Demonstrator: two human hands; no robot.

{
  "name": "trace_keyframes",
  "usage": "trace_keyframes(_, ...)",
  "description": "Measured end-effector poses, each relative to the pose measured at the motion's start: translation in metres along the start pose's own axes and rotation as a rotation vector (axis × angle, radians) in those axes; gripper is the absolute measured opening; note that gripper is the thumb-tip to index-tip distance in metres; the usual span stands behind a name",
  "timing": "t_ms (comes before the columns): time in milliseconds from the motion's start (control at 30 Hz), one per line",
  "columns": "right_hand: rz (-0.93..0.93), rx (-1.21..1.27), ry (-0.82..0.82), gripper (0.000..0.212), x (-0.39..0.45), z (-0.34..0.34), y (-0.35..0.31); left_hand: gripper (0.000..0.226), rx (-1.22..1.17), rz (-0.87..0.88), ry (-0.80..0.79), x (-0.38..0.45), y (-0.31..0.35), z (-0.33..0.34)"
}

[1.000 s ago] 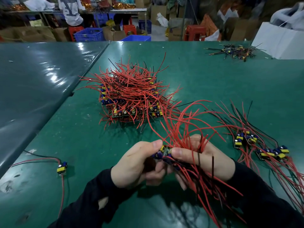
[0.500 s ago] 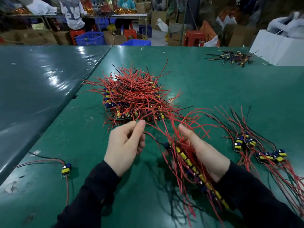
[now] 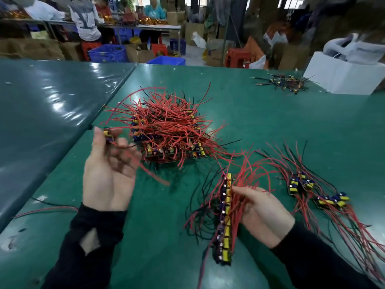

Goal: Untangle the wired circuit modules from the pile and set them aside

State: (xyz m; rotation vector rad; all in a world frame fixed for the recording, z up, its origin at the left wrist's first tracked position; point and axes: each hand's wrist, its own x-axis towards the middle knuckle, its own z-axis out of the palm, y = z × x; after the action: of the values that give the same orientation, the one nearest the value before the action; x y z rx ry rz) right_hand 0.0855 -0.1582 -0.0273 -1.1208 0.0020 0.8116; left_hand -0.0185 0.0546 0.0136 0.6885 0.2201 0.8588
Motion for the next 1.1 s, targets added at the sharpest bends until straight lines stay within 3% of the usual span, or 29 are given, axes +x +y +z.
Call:
trace_keyframes(67, -0.015, -0.005, -0.027, 0.014, -0.002, 0.009, 0.012, 0.035, -0.117, -0.259, -0.126, -0.003, 0.001, 0.002)
trace_keyframes(133, -0.044, -0.080, -0.041, 0.017, -0.002, 0.017, 0.024, 0.030, -0.092, -0.411, -0.239, -0.009, -0.002, 0.007)
trace_keyframes(267, -0.383, -0.808, -0.015, 0.013, 0.011, 0.016, 0.036, 0.035, 0.188, -0.636, -0.427, -0.025, -0.016, 0.016)
trace_keyframes(367, -0.402, -1.135, -0.098, 0.027, 0.030, -0.001, 0.018, 0.030, 0.444, -0.714, -0.566, -0.035, -0.026, 0.016)
trace_keyframes(433, -0.355, -1.088, -0.021, 0.037, 0.040, -0.018, -0.001, 0.022, 0.529, -0.737, -0.628, -0.039, -0.029, 0.017)
trace_keyframes(467, -0.377, -0.965, 0.128, 0.049, 0.041, -0.024, -0.013, 0.019, 0.559, -0.752, -0.641, -0.039, -0.030, 0.017)
trace_keyframes(533, -0.575, -0.684, 0.451, 0.068, 0.033, -0.039, -0.036, 0.017, 0.632, -0.763, -0.656, -0.039, -0.034, 0.016)
trace_keyframes(600, -0.808, -0.552, 0.550, 0.063, 0.020, -0.043, -0.059, 0.014, 0.722, -0.713, -0.676, -0.040, -0.038, 0.015)
trace_keyframes(667, -0.880, -0.682, 0.387, 0.041, 0.010, -0.035, -0.074, 0.015, 0.785, -0.661, -0.696, -0.043, -0.042, 0.016)
trace_keyframes(700, -0.803, -0.868, 0.191, 0.031, 0.005, -0.026, -0.076, 0.013, 0.808, -0.634, -0.698, -0.044, -0.042, 0.016)
trace_keyframes(767, -0.470, -1.237, -0.213, 0.018, -0.004, -0.006, -0.066, 0.008, 0.861, -0.569, -0.713, -0.046, -0.043, 0.018)
trace_keyframes(800, -0.360, -1.240, -0.323, 0.029, -0.010, 0.000, -0.058, 0.011, 0.888, -0.533, -0.725, -0.046, -0.043, 0.018)
trace_keyframes(867, -0.303, -1.153, -0.392, 0.046, -0.024, 0.009, -0.043, 0.010, 0.912, -0.471, -0.738, -0.045, -0.043, 0.018)
trace_keyframes(967, -0.367, -1.173, -0.414, 0.022, -0.027, 0.012, -0.034, 0.008, 0.904, -0.447, -0.769, -0.045, -0.040, 0.019)
trace_keyframes(1100, -0.429, -1.261, -0.415, 0.029, -0.029, 0.012, -0.037, 0.022, 0.896, -0.378, -0.713, -0.047, -0.039, 0.021)
